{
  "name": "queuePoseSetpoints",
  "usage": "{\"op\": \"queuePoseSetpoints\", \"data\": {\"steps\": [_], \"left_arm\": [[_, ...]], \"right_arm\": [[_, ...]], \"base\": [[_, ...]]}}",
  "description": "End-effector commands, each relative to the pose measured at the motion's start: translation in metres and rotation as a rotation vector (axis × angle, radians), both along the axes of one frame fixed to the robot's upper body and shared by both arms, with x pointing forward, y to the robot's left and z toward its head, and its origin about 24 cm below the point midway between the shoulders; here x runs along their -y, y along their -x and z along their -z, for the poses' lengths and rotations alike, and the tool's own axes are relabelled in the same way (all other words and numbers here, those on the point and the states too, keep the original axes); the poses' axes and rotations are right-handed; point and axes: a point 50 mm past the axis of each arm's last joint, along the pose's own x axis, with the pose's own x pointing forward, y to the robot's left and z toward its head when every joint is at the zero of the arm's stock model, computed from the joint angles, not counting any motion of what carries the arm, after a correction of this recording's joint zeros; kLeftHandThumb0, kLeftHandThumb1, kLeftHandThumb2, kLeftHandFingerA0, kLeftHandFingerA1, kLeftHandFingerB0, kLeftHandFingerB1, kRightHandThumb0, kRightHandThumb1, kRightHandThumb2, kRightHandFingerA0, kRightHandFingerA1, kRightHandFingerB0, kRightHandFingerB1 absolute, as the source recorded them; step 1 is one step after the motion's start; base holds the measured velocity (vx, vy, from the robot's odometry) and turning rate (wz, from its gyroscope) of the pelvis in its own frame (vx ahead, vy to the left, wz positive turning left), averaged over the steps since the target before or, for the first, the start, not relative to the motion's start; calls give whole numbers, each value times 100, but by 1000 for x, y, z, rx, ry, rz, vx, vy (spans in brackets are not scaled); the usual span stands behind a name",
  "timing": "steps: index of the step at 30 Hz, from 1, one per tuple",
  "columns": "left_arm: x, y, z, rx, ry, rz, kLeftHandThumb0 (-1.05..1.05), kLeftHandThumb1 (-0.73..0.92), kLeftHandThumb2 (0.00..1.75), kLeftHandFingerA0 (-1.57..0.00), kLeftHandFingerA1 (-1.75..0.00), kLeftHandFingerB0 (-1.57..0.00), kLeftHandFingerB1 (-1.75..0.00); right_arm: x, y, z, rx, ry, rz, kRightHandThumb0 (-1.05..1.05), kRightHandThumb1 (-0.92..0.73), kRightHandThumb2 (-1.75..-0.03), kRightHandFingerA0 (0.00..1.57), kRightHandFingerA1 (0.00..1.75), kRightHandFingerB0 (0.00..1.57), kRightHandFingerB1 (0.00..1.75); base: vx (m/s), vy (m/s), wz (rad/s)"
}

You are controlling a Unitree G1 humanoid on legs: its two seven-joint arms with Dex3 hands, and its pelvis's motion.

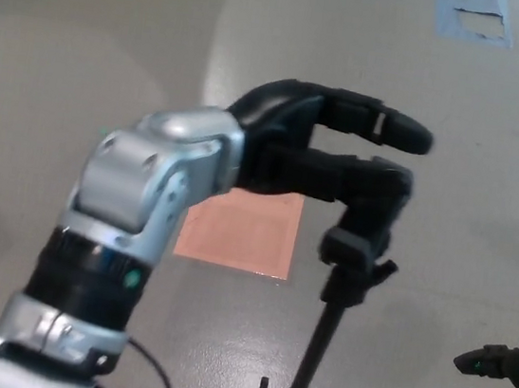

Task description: The robot uses its left hand to grab the top of a phone stand kept on the floor and rotates it anti-clockwise

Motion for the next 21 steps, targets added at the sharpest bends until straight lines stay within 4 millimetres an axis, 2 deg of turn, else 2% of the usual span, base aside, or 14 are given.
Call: {"op": "queuePoseSetpoints", "data": {"steps": [1, 2, 6, 7, 11, 12, 13, 14, 15, 17, 18, 19, 20, 21], "left_arm": [[28, 5, -8, -64, -22, 110, -22, 63, 61, -113, -86, -90, -58], [28, 5, -7, -68, -26, 110, -22, 63, 61, -113, -89, -89, -59], [28, 5, -4, -74, -35, 105, -22, 62, 61, -113, -89, -89, -59], [27, 5, -3, -76, -39, 103, -22, 62, 62, -114, -91, -88, -60], [26, 3, -1, -75, -52, 96, -22, 63, 62, -112, -89, -88, -59], [25, 4, -1, -86, -50, 85, -28, 63, 59, -107, -72, -82, -52], [24, 4, 0, -90, -49, 81, -28, 63, 59, -107, -72, -82, -52], [21, 4, -2, -69, -55, 105, -52, 49, 80, -59, -58, -36, -46], [18, 4, -4, -62, -64, 136, -70, 45, 76, -13, -42, -5, -22], [15, 4, -5, -65, -72, 161, -70, 45, 76, -13, -42, -5, -22], [13, 4, -7, -65, -75, 171, -68, 42, 81, -3, -31, -2, -14], [12, 4, -8, -64, -77, 176, -68, 42, 81, -3, -31, -2, -14], [11, 4, -10, -61, -72, 188, -75, 54, 57, -2, -26, 0, -14], [9, 5, -11, -59, -65, 204, -75, 54, 57, -2, -26, 0, -14]], "right_arm": [[11, -5, -11, -1, 12, 21, -46, -73, -80, 31, 48, 19, 38], [11, -6, -12, -1, 13, 17, -39, -84, -65, 38, 43, 21, 30], [9, -7, -13, 0, 9, 15, -39, -84, -65, 38, 43, 20, 30], [9, -7, -13, 0, 13, 13, -46, -73, -79, 30, 46, 18, 37], [9, -8, -14, 3, 8, 14, -46, -74, -79, 30, 46, 17, 37], [10, -8, -14, 5, 26, 4, -40, -84, -65, 38, 41, 21, 30], [10, -8, -14, 6, 31, 1, -40, -84, -65, 38, 41, 21, 30], [10, -9, -15, 5, 45, -16, -47, -74, -80, 29, 45, 17, 37], [10, -9, -16, 4, 37, -16, -39, -85, -65, 36, 41, 19, 30], [10, -9, -16, 2, 21, -9, -39, -85, -65, 36, 41, 19, 30], [10, -9, -16, 0, 13, -5, -47, -74, -80, 29, 46, 16, 37], [10, -9, -16, -2, 10, -4, -47, -74, -80, 29, 46, 16, 37], [10, -9, -16, -3, 9, -3, -47, -73, -80, 28, 46, 17, 37], [10, -9, -16, -3, 9, -3, -47, -73, -80, 28, 46, 17, 37]], "base": [[0, 0, 0], [0, 0, 0], [0, 0, 0], [0, 0, 0], [0, 0, 0], [0, 0, 0], [0, 0, 0], [0, 0, 0], [0, 0, 0], [0, 0, 0], [0, 0, 0], [0, 0, 0], [0, 0, 0], [0, 0, 0]]}}
